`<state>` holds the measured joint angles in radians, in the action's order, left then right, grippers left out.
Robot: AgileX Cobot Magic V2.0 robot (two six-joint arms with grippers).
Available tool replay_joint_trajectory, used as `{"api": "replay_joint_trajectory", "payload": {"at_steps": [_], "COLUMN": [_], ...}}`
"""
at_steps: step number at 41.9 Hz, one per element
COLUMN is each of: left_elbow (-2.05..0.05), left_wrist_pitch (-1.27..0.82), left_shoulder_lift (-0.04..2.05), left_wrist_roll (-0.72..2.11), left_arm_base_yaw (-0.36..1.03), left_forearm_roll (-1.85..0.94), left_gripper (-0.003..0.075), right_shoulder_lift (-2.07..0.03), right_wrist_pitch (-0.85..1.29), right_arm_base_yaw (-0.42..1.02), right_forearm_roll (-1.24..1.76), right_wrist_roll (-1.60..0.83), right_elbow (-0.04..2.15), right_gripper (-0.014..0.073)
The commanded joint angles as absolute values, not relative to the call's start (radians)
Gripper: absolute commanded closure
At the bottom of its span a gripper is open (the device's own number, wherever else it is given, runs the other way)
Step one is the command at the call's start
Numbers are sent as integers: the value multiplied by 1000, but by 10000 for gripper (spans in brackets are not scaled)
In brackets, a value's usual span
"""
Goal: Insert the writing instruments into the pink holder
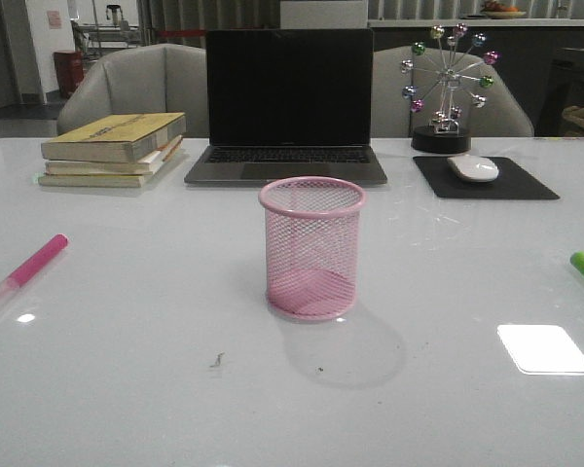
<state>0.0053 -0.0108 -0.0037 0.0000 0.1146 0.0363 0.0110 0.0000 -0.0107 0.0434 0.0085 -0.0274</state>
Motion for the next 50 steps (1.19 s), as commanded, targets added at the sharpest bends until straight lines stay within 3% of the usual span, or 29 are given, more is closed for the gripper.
{"api": "replay_joint_trajectory", "payload": {"at_steps": [1,40,50], "left_elbow": [9,9,-26], "left_wrist_pitch": [77,77,194], "left_shoulder_lift": [-24,-24,-24], "left_wrist_roll": [-6,-6,-6], "left_arm_base_yaw": [119,119,119], "left_forearm_roll": [29,29,29], "left_gripper": [629,629,629], "right_shoulder_lift": [30,30,30], "right_wrist_pitch": [-91,-91,-139], "right_arm_base_yaw": [-14,-14,-14], "right_forearm_roll": [42,42,42], "right_wrist_roll": [0,0,0], "right_elbow": [-23,-23,-1], "right_gripper": [522,522,522]}}
